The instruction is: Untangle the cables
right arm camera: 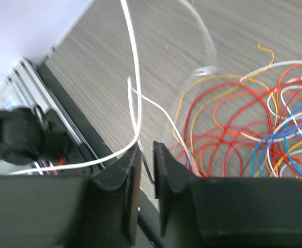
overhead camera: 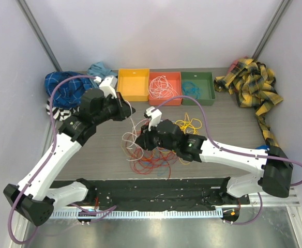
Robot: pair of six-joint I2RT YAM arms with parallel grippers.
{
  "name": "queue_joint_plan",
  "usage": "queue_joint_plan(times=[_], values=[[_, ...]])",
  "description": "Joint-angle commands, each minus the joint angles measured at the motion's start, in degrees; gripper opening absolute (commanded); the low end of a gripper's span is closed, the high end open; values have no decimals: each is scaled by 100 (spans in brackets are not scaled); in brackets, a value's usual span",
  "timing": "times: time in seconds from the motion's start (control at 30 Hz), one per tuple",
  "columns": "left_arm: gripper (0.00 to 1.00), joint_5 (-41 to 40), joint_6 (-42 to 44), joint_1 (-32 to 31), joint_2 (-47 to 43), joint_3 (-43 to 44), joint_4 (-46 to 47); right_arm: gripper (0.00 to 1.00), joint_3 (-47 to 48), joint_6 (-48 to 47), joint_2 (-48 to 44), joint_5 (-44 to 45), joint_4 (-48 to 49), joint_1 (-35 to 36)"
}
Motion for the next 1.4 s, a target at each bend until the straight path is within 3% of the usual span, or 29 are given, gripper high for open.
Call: queue_joint_plan(times=[0.0, 0.1, 0.2, 0.43, 0.63, 0.73, 0.87, 1.0, 1.23, 1.3, 1.33, 1.37], values=[[0, 228, -67, -91, 235, 333, 316, 39, 351, -200, -53, 337, 552, 28], [0, 280, -67, -100, 385, 500, 316, 55, 334, -245, -123, 478, 570, 36], [0, 360, -93, -100, 499, 667, 360, 65, 255, -262, -132, 645, 666, 36], [0, 580, -172, -249, 509, 914, 360, 68, 96, -289, -35, 1391, 903, 19], [0, 580, -146, -276, 262, 949, 167, 68, 17, -341, 52, 1498, 1088, 1], [0, 580, -146, -285, 175, 931, 79, 64, -9, -315, 105, 1411, 1202, -25], [0, 439, -67, -285, 51, 905, -35, 38, -70, -271, 114, 1287, 1229, -43], [0, 334, 3, -285, 7, 861, -88, 4, -194, -210, -43, 1278, 1203, -43], [0, -227, 83, -276, 34, 448, -273, 1, -448, -210, -571, 1383, 720, -43], [12, -369, 83, -276, 7, 308, -308, 1, -571, -227, -755, 1514, 579, -43], [44, -552, 100, -285, -1, 185, -334, 1, -589, -236, -913, 1559, 526, -34], [55, -685, 83, -276, -19, 132, -378, 1, -589, -253, -992, 1603, 473, -34]])
